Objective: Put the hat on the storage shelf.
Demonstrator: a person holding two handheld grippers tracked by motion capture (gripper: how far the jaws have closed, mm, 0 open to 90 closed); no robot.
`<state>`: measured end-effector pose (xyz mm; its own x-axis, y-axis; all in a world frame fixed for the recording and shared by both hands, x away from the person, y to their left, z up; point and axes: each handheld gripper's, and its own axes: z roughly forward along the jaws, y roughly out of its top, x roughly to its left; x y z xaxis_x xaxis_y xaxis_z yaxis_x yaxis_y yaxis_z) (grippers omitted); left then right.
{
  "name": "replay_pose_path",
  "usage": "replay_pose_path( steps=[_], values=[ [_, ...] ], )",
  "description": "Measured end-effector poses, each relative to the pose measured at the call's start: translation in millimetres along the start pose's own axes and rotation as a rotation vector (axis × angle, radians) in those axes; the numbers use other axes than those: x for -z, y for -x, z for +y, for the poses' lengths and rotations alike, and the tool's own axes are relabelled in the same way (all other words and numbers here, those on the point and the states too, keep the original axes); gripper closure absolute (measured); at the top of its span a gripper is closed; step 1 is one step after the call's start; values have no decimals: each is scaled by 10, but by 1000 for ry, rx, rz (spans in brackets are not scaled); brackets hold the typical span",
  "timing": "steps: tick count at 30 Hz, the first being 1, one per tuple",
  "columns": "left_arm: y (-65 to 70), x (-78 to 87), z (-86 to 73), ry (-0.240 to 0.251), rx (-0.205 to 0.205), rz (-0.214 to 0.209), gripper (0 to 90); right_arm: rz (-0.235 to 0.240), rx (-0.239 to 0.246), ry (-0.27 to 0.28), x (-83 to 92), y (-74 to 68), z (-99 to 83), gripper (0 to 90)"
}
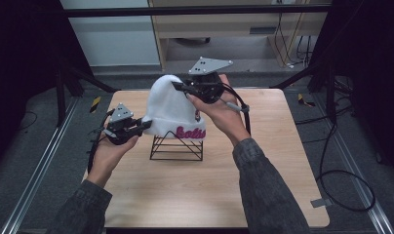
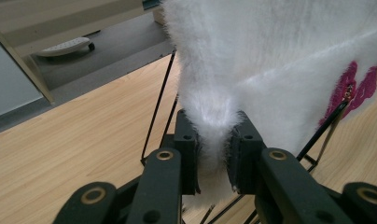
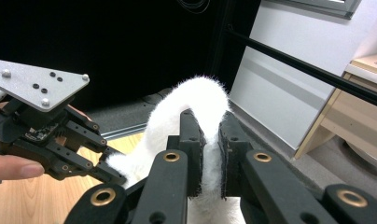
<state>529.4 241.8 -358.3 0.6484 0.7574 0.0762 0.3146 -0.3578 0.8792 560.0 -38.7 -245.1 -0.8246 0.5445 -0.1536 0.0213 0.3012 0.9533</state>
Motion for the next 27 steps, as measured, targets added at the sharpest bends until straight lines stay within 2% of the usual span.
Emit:
replay_pose_path(
  steps=[4,10,27],
  values=[
    [2,5,-43,1,5,-4,758,10,-13,-5,28,-22,-10,831],
    [10,-4,-100,-4,9,-8,758,26,-5,-19,49,-86,-29,831],
    [23,-65,-303,-32,21,-25,757,43,-8,-107,78,-197,-188,829]
  ],
)
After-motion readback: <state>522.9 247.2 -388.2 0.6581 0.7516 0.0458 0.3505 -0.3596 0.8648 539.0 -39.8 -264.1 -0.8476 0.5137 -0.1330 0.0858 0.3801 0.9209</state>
